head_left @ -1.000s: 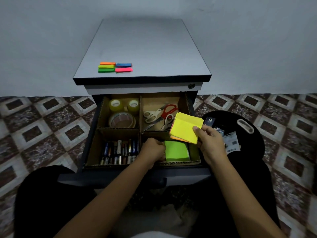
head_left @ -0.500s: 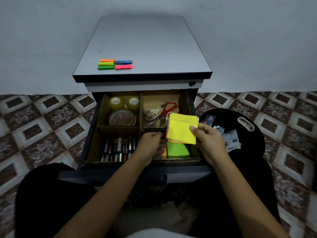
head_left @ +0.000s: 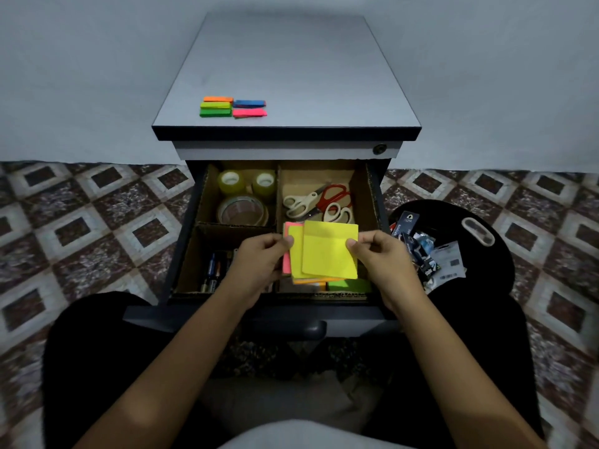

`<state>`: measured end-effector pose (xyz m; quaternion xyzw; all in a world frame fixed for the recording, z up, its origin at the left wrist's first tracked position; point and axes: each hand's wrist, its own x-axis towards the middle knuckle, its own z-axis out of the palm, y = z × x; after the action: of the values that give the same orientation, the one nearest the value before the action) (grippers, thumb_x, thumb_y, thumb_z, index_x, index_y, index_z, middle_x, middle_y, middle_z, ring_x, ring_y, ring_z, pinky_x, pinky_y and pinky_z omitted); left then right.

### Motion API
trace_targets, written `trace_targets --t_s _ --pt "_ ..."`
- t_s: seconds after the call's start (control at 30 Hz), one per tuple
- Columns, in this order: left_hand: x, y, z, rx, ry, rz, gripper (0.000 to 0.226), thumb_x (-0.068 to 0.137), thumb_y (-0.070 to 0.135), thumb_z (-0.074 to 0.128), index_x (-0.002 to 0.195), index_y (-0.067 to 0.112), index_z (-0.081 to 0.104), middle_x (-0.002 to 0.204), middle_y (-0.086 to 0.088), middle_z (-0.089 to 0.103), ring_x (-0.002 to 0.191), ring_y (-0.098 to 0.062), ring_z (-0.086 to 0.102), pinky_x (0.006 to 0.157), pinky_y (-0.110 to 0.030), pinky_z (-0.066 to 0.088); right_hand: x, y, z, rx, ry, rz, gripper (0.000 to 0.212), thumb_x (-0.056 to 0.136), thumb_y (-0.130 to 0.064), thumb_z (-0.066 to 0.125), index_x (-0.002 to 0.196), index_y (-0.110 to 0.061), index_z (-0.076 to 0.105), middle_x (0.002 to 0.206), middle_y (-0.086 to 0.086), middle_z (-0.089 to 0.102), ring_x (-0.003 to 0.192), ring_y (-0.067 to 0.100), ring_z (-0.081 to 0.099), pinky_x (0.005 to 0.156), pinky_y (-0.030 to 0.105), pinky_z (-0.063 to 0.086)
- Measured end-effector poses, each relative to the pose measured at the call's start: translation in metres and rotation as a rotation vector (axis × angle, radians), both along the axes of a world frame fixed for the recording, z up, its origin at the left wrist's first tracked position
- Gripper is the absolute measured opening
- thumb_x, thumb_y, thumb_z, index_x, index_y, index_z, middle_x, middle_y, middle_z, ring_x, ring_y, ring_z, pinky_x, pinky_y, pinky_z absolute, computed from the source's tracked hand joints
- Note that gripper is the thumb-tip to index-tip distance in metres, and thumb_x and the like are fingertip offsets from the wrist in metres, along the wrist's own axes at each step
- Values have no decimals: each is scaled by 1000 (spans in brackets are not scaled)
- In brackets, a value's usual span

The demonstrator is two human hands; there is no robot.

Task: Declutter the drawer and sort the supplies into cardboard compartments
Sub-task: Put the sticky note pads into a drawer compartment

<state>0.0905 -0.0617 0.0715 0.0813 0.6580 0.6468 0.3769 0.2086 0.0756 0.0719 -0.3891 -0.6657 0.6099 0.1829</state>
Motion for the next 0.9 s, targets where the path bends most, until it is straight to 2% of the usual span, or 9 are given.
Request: trace_targets --t_s 0.07,0.17,0.3,0.37,0.53,0.7,0.8,0.83,0.9 --pt "-3 -3 -2 -10 23 24 18 95 15 51 84 8 64 83 -9 68 77 -20 65 61 -27 56 1 2 2 -25 -19 2 13 89 -13 61 76 -12 61 80 14 56 75 22 50 70 37 43" --pt "-10 -7 -2 4 54 108 18 95 13 50 83 10 64 87 -9 67 81 -20 65 70 -33 55 4 5 7 -149 -23 -1 15 92 -8 56 78 -12 62 80 7 64 77 22 58 75 41 50" --pt "-24 -13 0 33 76 266 18 96 12 50 82 13 62 87 -7 65 80 -18 63 71 -34 54 5 9 12 -193 -54 38 20 93 1 50 78 -8 60 83 2 63 74 15 60 67 35 54" --pt "-30 -15 -1 44 54 321 18 96 12 49 82 12 62 88 -7 64 81 -18 62 70 -33 53 5 11 13 -186 -102 67 20 92 2 51 78 -9 60 83 4 63 73 16 60 68 34 54" --pt "-39 -18 -4 74 -8 410 19 97 12 48 82 10 60 87 -6 64 79 -16 62 65 -29 52 -2 10 4 -75 -273 148 20 88 2 58 74 -13 56 80 7 58 67 15 58 55 25 55" --pt "-41 -16 -5 92 -45 425 19 96 11 49 81 10 59 86 -7 64 79 -17 62 66 -30 52 -19 -2 -9 -43 -335 183 23 86 2 61 71 -13 54 72 6 57 56 13 57 48 21 55" --pt "-39 -16 -5 76 -37 391 18 96 11 49 82 10 60 87 -6 65 79 -16 63 64 -28 53 -25 -10 -12 202 -478 247 12 85 -6 64 74 -10 63 76 6 60 59 17 60 46 18 46" --pt "-38 -16 -5 72 -35 382 18 96 12 49 82 11 60 88 -6 65 80 -16 63 64 -28 53 -25 -13 -10 314 -520 278 7 85 -9 64 81 -6 68 77 7 60 66 19 61 50 17 41" --pt "-37 -17 -5 72 -33 373 18 96 12 48 83 11 61 89 -6 65 82 -17 63 66 -29 53 -23 -16 -7 433 -548 296 15 85 -14 63 91 -3 71 83 11 66 83 23 64 62 17 40"
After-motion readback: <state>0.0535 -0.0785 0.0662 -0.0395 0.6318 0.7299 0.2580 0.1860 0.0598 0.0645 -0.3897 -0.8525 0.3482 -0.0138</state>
